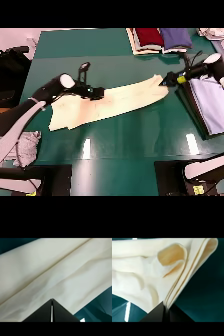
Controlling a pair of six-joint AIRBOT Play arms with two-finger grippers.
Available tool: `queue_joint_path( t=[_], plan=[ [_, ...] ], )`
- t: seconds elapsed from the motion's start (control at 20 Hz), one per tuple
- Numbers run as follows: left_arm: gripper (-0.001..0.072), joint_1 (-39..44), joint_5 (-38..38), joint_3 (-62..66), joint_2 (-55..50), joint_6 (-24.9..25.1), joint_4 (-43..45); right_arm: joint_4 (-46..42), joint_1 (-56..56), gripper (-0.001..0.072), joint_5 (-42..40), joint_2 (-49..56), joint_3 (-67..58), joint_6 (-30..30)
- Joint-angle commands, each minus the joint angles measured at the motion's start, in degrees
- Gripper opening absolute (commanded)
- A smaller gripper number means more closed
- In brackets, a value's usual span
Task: Fold the shirts.
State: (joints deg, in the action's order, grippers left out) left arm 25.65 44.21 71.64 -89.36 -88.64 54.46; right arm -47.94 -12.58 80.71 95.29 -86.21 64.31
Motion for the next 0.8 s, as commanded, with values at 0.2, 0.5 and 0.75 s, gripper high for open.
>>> queue_joint_path(
  t=[0.2, 0.5, 0.75],
  plan=[
    [0.0024, 4.35, 2.27, 12.92, -15.06, -0.52, -0.9, 0.37, 11.85, 0.0019, 1.66, -9.9, -15.1, 6.64],
    [0.0024, 4.04, 3.98, 13.14, -15.23, -0.13, -0.46, 0.35, 20.46, 0.0019, 1.86, -10.23, -22.4, 9.35],
    [0.0023, -1.05, 10.69, 14.91, -9.2, 0.44, 5.99, 0.87, 25.79, 0.0019, -0.09, -10.23, -24.17, 10.6]
  ],
)
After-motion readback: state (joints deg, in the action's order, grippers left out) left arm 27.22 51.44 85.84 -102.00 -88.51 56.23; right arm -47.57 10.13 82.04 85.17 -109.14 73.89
